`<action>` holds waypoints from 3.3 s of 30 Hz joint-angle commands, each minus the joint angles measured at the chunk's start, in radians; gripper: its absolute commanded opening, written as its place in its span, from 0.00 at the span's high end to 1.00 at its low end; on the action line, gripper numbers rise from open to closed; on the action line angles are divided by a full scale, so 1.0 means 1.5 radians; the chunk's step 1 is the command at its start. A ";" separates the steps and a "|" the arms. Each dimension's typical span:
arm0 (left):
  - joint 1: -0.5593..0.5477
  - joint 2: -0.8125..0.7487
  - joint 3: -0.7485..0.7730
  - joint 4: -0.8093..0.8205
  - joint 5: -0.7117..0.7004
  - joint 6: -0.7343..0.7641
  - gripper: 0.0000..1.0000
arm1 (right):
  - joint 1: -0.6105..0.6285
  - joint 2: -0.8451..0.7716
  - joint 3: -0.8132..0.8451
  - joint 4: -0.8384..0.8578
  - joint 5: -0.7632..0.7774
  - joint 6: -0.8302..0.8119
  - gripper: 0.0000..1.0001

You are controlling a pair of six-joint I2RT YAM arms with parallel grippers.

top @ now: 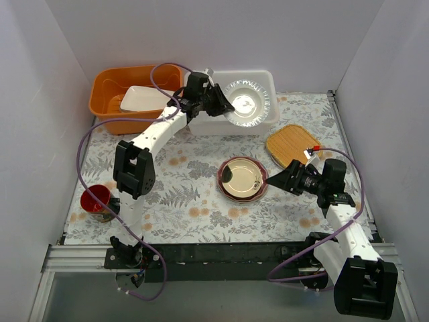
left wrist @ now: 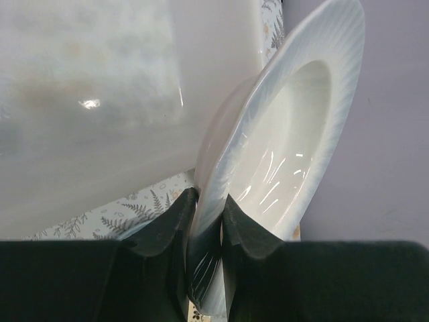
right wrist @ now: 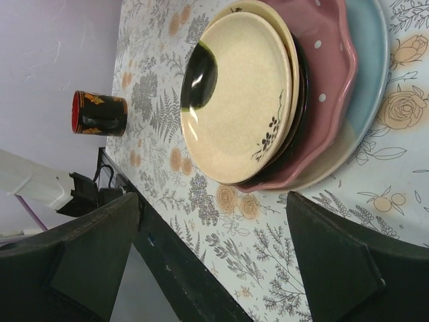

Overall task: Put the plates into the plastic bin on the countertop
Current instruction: Place the plate in the plastic bin.

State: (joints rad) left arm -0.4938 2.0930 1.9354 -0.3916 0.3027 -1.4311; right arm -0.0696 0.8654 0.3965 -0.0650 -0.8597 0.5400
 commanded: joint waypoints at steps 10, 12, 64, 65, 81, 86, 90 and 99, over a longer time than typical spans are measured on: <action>0.046 0.032 0.103 0.025 0.023 -0.027 1.00 | 0.003 0.013 -0.012 0.018 0.001 -0.019 0.02; 0.051 0.036 0.114 0.021 0.023 -0.026 1.00 | 0.003 0.014 -0.012 0.017 0.004 -0.020 0.02; 0.067 0.187 0.261 -0.040 -0.147 -0.012 1.00 | 0.005 0.049 -0.022 0.025 0.019 -0.029 0.02; 0.067 0.189 0.262 -0.041 -0.149 -0.012 1.00 | 0.004 0.049 -0.023 0.026 0.019 -0.029 0.02; 0.059 0.209 0.266 -0.042 -0.169 0.013 1.00 | 0.004 0.052 -0.027 0.026 0.020 -0.029 0.02; 0.053 0.221 0.266 -0.045 -0.182 0.022 1.00 | 0.004 0.053 -0.030 0.027 0.021 -0.029 0.02; 0.051 0.230 0.265 -0.050 -0.181 0.027 1.00 | 0.004 0.054 -0.032 0.028 0.021 -0.031 0.02; 0.043 0.243 0.261 -0.059 -0.171 0.043 1.00 | 0.004 0.052 -0.036 0.029 0.020 -0.030 0.02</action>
State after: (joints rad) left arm -0.4213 2.5103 2.2829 -0.5388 0.0349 -1.3750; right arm -0.0650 0.9455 0.3450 -0.0513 -0.8314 0.5152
